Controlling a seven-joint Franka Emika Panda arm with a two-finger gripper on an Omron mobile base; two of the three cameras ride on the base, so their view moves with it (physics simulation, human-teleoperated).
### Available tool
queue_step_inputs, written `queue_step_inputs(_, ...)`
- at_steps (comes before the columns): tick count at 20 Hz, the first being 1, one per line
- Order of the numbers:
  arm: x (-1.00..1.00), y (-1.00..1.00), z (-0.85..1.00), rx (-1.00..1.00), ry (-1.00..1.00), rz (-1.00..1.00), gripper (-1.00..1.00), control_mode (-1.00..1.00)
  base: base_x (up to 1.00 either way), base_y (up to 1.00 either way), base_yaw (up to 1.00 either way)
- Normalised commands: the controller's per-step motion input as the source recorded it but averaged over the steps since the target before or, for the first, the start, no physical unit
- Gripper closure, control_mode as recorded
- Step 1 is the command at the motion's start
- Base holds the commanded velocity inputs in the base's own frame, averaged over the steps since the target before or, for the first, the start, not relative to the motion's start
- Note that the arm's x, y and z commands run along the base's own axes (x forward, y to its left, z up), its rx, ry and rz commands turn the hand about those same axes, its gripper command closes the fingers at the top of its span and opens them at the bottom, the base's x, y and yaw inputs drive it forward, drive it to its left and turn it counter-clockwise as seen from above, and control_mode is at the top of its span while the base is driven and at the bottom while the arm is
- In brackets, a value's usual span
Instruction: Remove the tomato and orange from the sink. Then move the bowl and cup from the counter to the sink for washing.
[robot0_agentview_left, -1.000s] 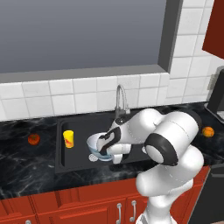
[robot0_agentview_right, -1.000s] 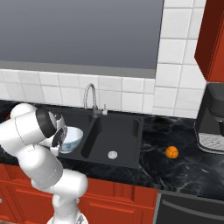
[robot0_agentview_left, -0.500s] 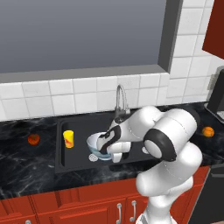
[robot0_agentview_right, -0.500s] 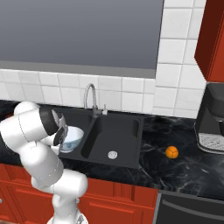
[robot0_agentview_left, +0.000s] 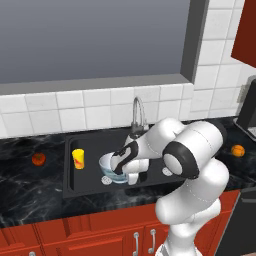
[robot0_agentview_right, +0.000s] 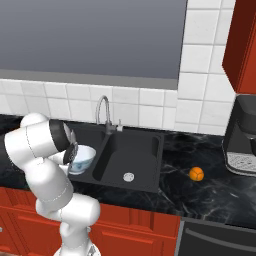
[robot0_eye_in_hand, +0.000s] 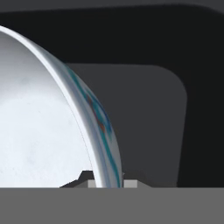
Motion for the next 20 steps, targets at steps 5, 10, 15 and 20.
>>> queue_step_inputs(5,0.16,0.05,-0.04,0.00,-0.06,0.00,1.00,-1.00,0.00,0.00,0.00)
queue_step_inputs(10,0.17,0.05,-0.04,0.00,-0.08,0.00,1.00,-1.00,0.00,0.00,0.00)
queue_step_inputs(15,0.18,0.04,-0.04,0.00,-0.08,0.00,1.00,-1.00,0.00,0.00,0.00)
queue_step_inputs(20,0.16,0.02,-0.06,0.00,-0.05,0.00,1.00,-1.00,0.00,0.00,0.00)
